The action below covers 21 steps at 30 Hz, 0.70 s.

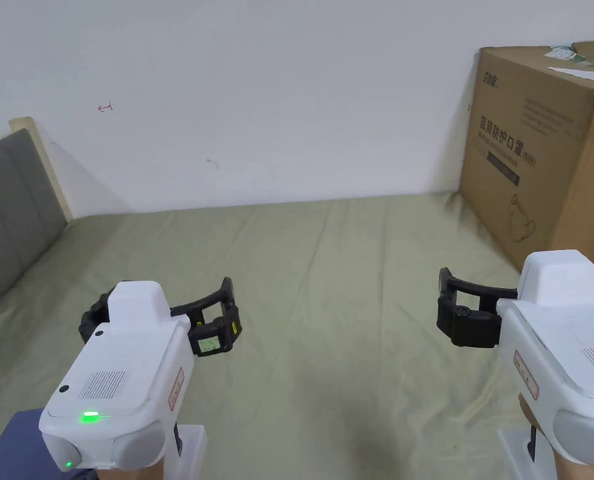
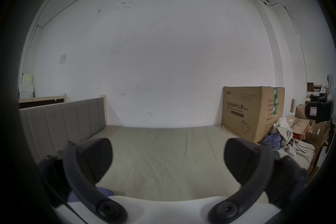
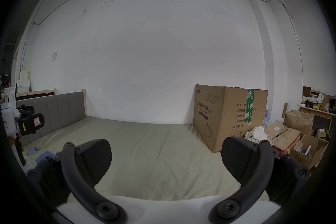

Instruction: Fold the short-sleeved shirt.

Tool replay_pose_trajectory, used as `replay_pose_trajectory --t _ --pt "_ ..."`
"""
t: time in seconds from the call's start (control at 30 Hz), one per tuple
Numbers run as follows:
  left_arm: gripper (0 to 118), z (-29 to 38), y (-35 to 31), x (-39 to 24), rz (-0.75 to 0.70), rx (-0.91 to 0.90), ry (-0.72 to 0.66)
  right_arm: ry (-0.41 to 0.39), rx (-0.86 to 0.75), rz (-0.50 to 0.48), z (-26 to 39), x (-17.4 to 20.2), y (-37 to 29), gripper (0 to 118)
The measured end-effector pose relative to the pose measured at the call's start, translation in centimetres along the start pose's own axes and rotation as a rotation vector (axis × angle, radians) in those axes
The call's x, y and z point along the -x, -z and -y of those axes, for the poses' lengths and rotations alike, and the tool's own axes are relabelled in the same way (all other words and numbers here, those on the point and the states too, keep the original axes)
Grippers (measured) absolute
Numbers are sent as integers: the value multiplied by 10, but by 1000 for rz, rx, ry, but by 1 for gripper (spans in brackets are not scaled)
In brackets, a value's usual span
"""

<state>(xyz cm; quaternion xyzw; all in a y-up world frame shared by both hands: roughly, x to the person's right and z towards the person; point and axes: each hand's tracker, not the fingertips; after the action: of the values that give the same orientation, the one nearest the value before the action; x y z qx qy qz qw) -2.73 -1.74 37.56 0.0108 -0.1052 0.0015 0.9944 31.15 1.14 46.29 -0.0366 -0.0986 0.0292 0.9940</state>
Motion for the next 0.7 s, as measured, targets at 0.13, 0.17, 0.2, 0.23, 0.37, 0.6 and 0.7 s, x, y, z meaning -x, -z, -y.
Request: replay_pose_trajectory --t 0.13,0.17,0.2,0.23,0.37,0.6,0.7 --pt "118 2 2 -3 -11 15 11 7 8 -18 1 0 1 118" --pt "118 3 3 -3 -18 15 20 5 7 -15 1 1 1 118" --pt "118 2 2 -3 -23 14 24 1 7 -10 1 2 1 118" --pt "118 2 2 -3 -24 13 30 -1 7 -8 0 3 1 118" --pt "118 1 1 -4 -27 1 44 -3 2 -6 -1 3 1 118" --pt "118 0 0 -4 -33 -10 41 -5 -8 3 -2 1 -1 118" --pt "118 0 -1 -3 -37 -13 43 -9 -9 6 -2 1 -1 118"
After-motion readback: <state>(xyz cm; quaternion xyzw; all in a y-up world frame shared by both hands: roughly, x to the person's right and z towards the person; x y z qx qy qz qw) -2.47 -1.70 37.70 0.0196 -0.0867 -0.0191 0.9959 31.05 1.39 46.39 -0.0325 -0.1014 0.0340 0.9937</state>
